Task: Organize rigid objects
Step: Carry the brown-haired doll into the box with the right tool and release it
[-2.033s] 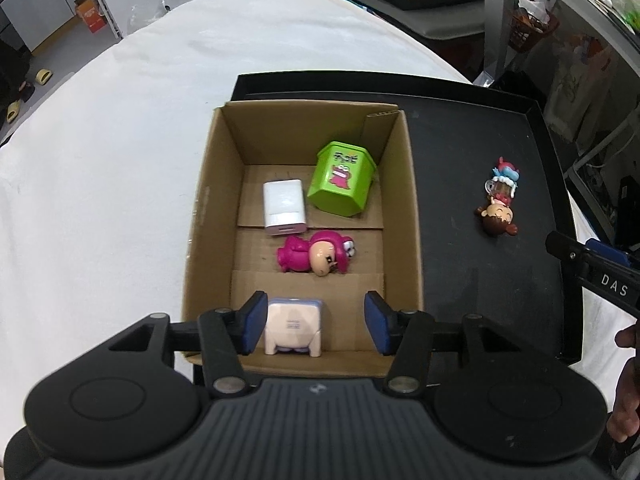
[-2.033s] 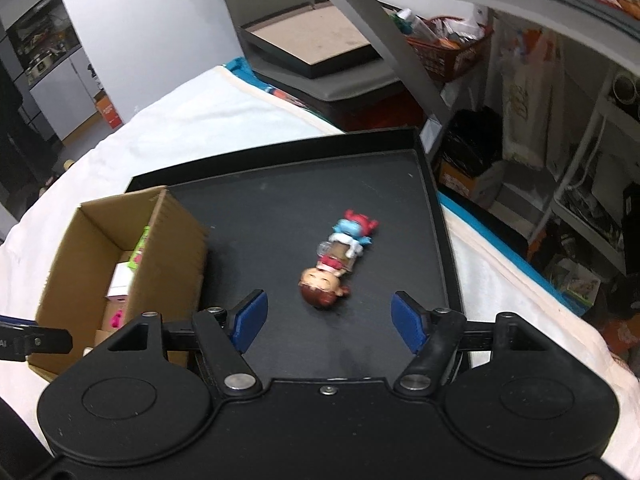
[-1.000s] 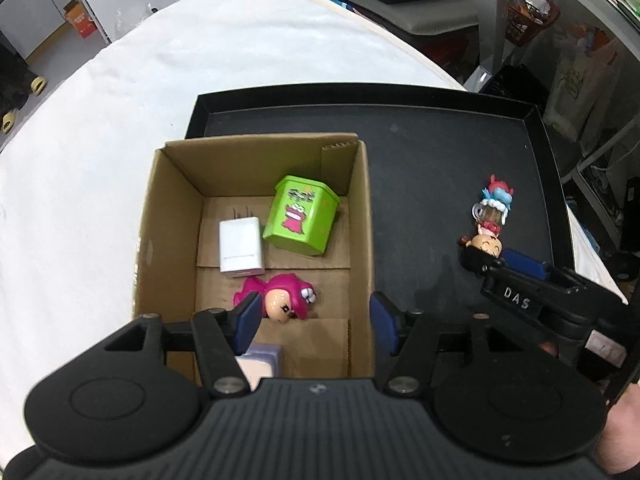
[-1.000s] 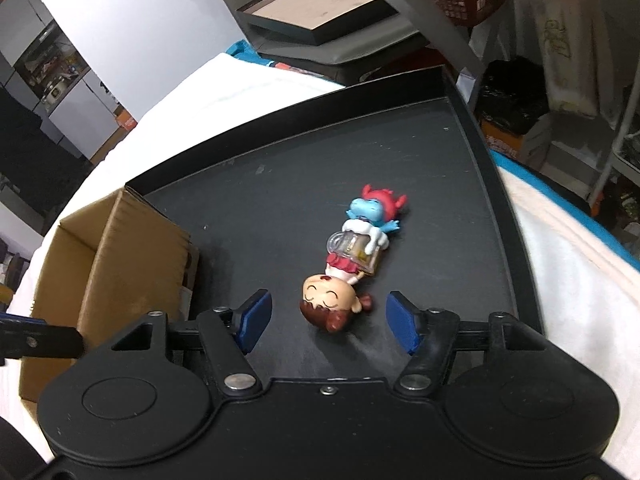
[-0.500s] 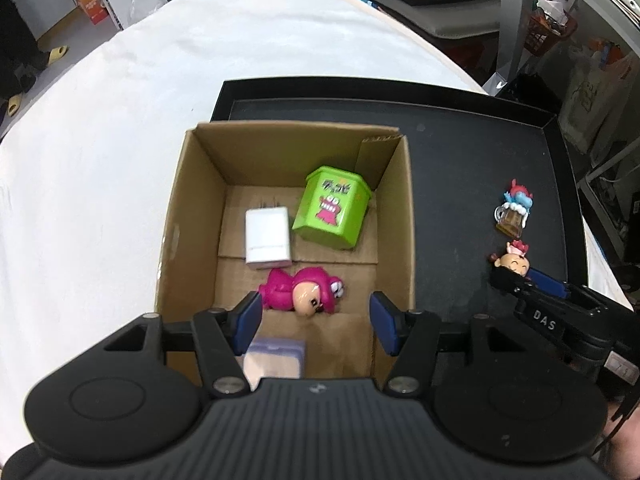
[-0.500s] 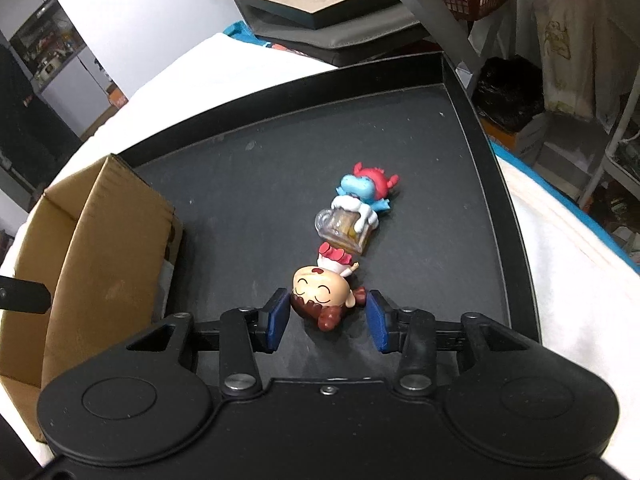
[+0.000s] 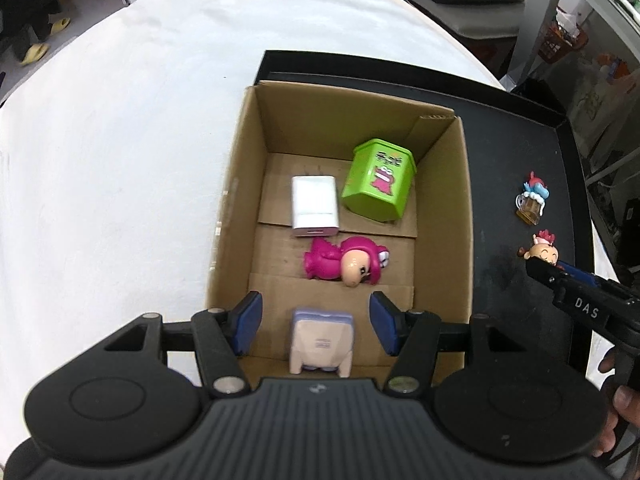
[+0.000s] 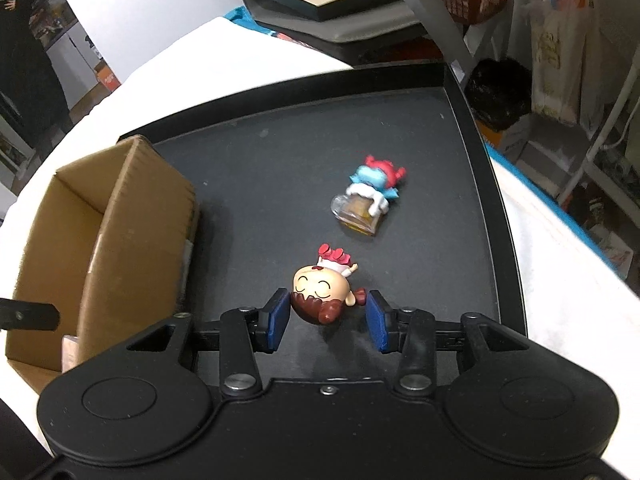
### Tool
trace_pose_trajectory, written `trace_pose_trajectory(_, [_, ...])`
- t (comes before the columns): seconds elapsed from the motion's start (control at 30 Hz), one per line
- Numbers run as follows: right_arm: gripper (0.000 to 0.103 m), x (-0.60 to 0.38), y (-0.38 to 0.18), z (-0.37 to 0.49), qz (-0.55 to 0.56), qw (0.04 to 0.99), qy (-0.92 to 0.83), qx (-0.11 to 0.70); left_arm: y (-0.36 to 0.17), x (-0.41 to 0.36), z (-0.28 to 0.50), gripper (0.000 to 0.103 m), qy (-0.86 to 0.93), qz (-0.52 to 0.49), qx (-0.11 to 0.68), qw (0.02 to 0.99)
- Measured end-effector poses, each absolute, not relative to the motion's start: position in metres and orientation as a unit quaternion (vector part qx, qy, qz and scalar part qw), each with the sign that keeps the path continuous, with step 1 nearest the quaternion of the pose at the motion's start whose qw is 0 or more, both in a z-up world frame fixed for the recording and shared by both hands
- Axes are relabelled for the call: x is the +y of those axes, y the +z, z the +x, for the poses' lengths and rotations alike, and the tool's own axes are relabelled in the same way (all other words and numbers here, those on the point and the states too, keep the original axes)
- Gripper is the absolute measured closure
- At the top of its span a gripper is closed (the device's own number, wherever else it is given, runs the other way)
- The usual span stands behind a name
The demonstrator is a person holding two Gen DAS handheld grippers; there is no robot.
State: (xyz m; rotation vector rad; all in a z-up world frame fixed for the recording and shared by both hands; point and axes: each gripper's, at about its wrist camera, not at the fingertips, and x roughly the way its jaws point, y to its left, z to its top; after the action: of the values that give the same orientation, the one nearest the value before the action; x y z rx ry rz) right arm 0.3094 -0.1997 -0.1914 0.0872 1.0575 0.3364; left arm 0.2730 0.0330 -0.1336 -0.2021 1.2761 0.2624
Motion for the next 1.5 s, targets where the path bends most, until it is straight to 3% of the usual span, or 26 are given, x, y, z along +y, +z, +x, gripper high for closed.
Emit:
trace_pose_trajectory(0.67, [0.062,-0.12,-0.113,0.302,-0.012,0.867,0.179,0.464,-0.124,0.093,0.246,0.045,0.106,-0.16,0.572,0.798])
trace_pose_trajectory(1.13, [0.062,-0.051,-0.113,0.289,-0.047,0.847,0.212,0.486,-0.149,0.108,0.239,0.046,0.079,-0.186,0.58,0.789])
trace_pose_trajectory(1.27, [0.062,-0.031,-0.117,0.287,-0.058,0.841,0.222,0.491,-0.154,0.113,0.237,0.051,0.075,-0.192,0.577,0.79])
trace_pose_trajectory(1.4, [0.062,-0.013,-0.12,0.286,-0.067,0.836,0.235,0.491,-0.157,0.117,0.237,0.067,0.072,-0.202,0.578,0.787])
trace_pose_trajectory(1.5, [0.055,-0.005,-0.119,0.285,-0.08,0.836,0.238,0.488,-0.158,0.118,0.238,0.076,0.071,-0.206,0.577,0.787])
